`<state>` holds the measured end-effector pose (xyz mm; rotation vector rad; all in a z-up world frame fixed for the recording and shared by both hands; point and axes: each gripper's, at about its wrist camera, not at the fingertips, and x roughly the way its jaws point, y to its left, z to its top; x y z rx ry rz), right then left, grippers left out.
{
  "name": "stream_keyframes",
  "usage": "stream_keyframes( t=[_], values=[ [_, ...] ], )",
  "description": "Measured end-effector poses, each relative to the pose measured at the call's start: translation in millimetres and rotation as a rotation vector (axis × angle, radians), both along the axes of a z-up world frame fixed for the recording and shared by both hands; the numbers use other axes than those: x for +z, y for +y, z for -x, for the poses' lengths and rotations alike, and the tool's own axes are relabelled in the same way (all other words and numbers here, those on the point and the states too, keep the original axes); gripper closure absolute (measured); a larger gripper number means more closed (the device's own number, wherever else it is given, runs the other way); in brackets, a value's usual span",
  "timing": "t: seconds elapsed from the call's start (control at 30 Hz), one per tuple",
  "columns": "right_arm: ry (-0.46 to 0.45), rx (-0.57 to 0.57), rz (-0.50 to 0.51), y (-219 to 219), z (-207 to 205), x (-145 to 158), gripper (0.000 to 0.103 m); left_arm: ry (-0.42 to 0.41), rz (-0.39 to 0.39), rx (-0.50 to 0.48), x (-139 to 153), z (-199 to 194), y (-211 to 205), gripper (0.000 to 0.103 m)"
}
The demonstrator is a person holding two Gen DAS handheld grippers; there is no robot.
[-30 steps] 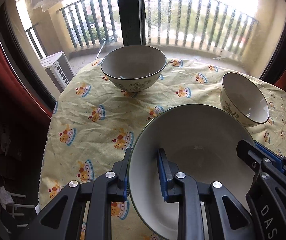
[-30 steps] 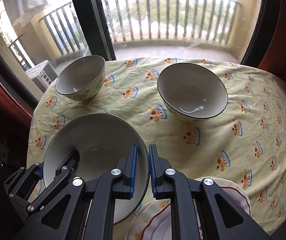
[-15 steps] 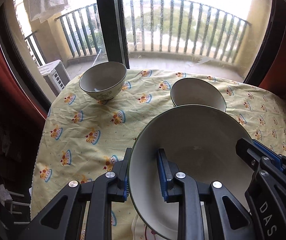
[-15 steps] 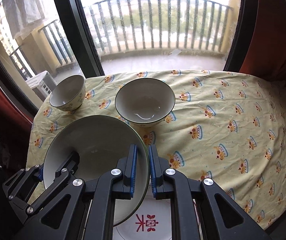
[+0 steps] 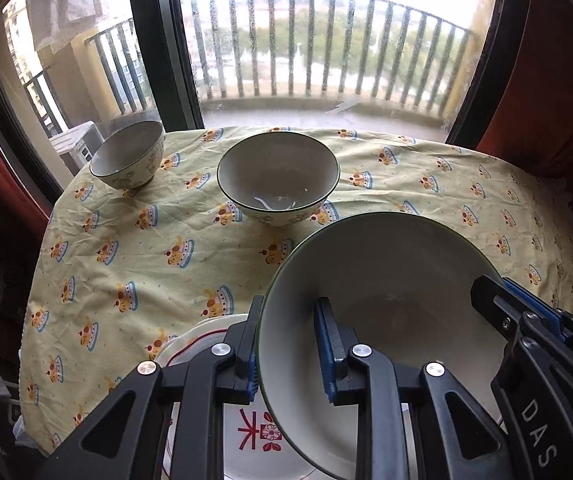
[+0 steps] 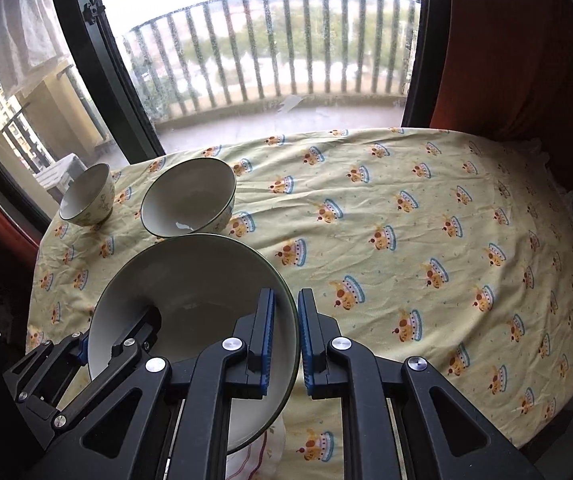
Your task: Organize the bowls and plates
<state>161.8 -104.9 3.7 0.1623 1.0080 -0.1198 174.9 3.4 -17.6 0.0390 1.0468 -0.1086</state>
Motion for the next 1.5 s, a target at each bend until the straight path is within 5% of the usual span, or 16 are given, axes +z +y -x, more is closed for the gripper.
stream_keyframes(
  t=[0.5, 1.1, 1.3, 1.37, 1.43, 1.5],
  values=[
    [0.111, -0.049, 0.01, -88, 36, -47, 0.088, 0.11, -0.001, -0.06, -48, 32, -84, 0.081],
    [0.163, -0.057, 0.011, -111, 58, -77, 0.088, 0.176, -0.024, -0.104, -72, 47, -107, 0.081],
    [0.174, -0.085, -0.02, -113, 62, -81, 0.079, 0.163, -0.092, -0.142, -69, 50, -112, 0.064],
    [0.179, -0.074, -0.039, -112, 62, -82, 0.059, 0.175, -0.091, -0.144, -69, 50, -110, 0.043],
    [0.165, -0.069, -0.041, -110, 62, -80, 0.045, 0.185, -0.048, -0.165, -65, 52, -107, 0.032],
    [0.149, -0.066, -0.046, -108, 62, -77, 0.042, 0.171, -0.051, -0.162, -59, 54, -105, 0.024]
  ],
)
